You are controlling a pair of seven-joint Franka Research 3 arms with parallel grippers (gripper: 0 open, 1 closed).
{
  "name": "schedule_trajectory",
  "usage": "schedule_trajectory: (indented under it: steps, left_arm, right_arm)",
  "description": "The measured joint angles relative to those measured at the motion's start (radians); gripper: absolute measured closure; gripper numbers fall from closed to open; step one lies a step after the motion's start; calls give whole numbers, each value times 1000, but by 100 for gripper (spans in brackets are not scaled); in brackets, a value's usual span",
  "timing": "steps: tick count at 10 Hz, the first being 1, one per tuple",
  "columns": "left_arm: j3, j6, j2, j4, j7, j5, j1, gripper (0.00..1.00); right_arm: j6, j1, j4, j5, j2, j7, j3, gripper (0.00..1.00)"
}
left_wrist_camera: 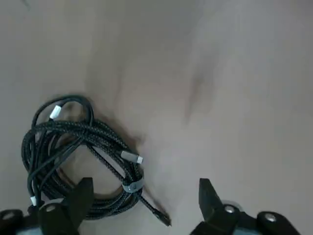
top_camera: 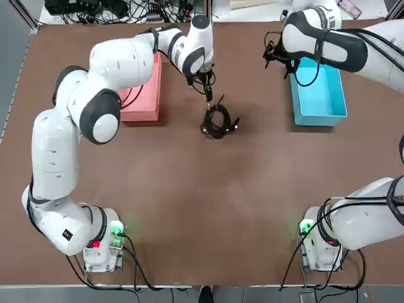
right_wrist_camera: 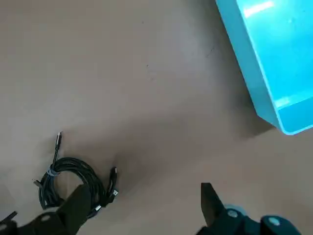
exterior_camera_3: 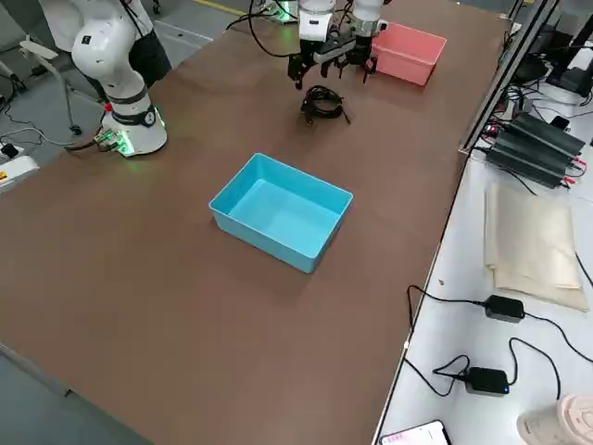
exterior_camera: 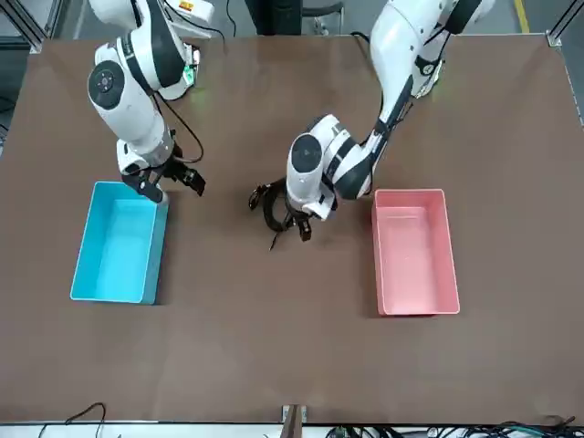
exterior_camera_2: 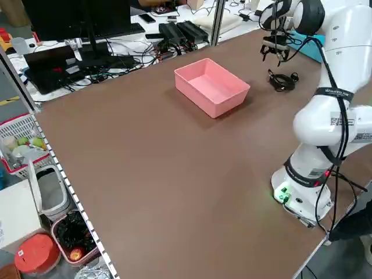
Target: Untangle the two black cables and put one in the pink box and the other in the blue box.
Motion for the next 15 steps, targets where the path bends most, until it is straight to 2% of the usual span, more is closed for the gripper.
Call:
schedule_trajectory:
  steps: [6,9,12,13,15]
  left_arm:
    - [2,150,103,2,-21,39,-52,10]
    - [3,182,135,6,-34,90,-64,13]
    - [24,203,151,14,-34,93,-65,20]
    - [28,206,153,14,-34,93,-65,28]
    - [28,208,156,15,-34,110,-78,59]
  right_arm:
    - [13,5,-5,0,0,8,-1,0]
    - [13,5,-5,0,0,9,-1,0]
    - [14,5,-5,0,0,15,-1,0]
    - [14,5,-5,0,0,15,-1,0]
    - [15,5,-5,0,0,16,-1,0]
